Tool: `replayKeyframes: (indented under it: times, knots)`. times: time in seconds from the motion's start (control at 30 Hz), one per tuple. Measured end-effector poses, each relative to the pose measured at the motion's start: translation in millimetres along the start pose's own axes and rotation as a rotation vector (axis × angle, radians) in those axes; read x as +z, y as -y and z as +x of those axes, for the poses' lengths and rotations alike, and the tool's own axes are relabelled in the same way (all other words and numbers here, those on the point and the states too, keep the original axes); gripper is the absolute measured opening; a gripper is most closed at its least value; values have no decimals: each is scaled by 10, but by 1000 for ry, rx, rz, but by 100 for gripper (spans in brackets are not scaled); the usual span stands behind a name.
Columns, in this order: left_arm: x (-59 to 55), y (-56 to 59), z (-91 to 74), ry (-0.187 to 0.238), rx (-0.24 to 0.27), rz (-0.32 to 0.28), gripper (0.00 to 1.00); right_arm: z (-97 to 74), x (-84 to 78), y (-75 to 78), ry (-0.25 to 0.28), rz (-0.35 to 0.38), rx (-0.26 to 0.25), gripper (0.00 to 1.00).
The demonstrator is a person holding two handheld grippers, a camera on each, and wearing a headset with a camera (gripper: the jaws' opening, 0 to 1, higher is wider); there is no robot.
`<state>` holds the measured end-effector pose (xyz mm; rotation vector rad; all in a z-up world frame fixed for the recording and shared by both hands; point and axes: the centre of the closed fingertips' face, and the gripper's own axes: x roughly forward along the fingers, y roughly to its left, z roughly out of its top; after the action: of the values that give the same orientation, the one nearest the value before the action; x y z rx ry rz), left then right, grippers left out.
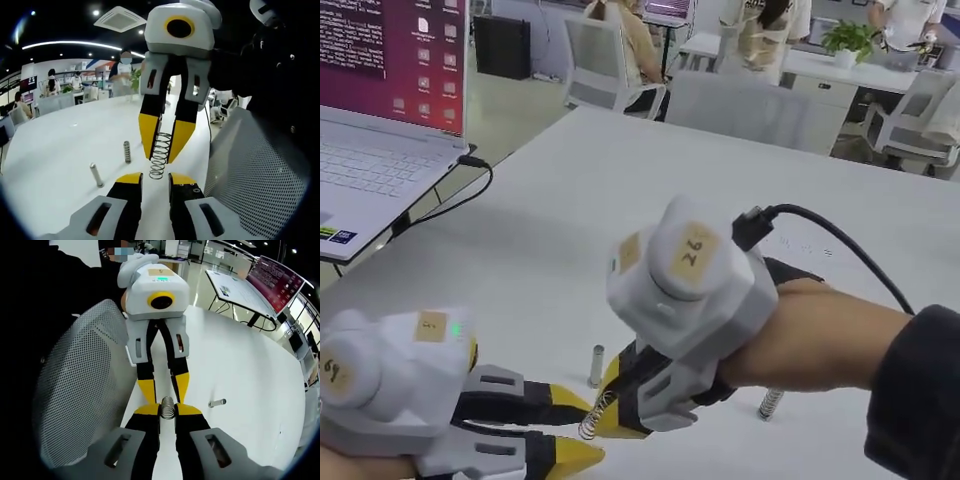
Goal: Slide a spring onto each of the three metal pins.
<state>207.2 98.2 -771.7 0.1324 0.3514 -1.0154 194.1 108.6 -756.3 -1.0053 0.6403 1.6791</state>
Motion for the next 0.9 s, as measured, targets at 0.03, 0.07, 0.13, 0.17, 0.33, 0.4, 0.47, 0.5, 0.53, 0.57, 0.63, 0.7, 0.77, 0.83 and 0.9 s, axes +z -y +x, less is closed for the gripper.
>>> replayKeyframes:
  times: [0.03, 0.07, 0.13, 0.17, 0.33, 0.4, 0.47, 0.5, 0.53, 0.57, 0.63, 0.7, 0.77, 0.83, 0.9]
  knots:
    - [-7, -7, -9, 0, 4, -2, 17, -4, -7, 11, -2, 0, -2, 8]
    - [-16, -14, -22, 2, 9, -5, 18, -7, -14, 16, -4, 1, -1, 8]
    - [-31, -30, -36, 0, 19, -9, 23, -11, -34, 35, -12, 2, -6, 8]
    - [-44, -44, -46, -1, 27, -15, 25, -14, -49, 47, -17, 4, -7, 8]
    - [-88, -91, -89, -4, 58, -36, 36, -44, -84, 120, -26, 11, -23, 8]
    - [-100, -111, -103, -4, 71, -49, 41, -53, -108, 157, -36, 16, -34, 8]
    - [-106, -131, -115, -1, 84, -54, 45, -66, -123, 186, -41, 14, -42, 8]
    - [-112, -141, -120, -2, 89, -58, 47, -77, -127, 204, -41, 17, -45, 8]
    - [-114, -145, -122, 0, 91, -59, 49, -84, -128, 215, -40, 19, -47, 8]
    - [-112, -155, -123, 5, 97, -57, 51, -94, -128, 234, -40, 20, -51, 8]
    - [-116, -169, -124, 5, 105, -55, 55, -103, -133, 258, -43, 24, -55, 8]
    - [-113, -185, -125, 12, 113, -48, 58, -113, -138, 283, -46, 23, -60, 8]
    - [-121, -203, -126, 13, 121, -40, 62, -122, -142, 310, -49, 25, -63, 8]
    - [-134, -213, -129, 11, 124, -39, 65, -132, -142, 335, -53, 22, -67, 8]
    - [-155, -229, -133, 8, 127, -40, 67, -146, -141, 375, -58, 20, -73, 8]
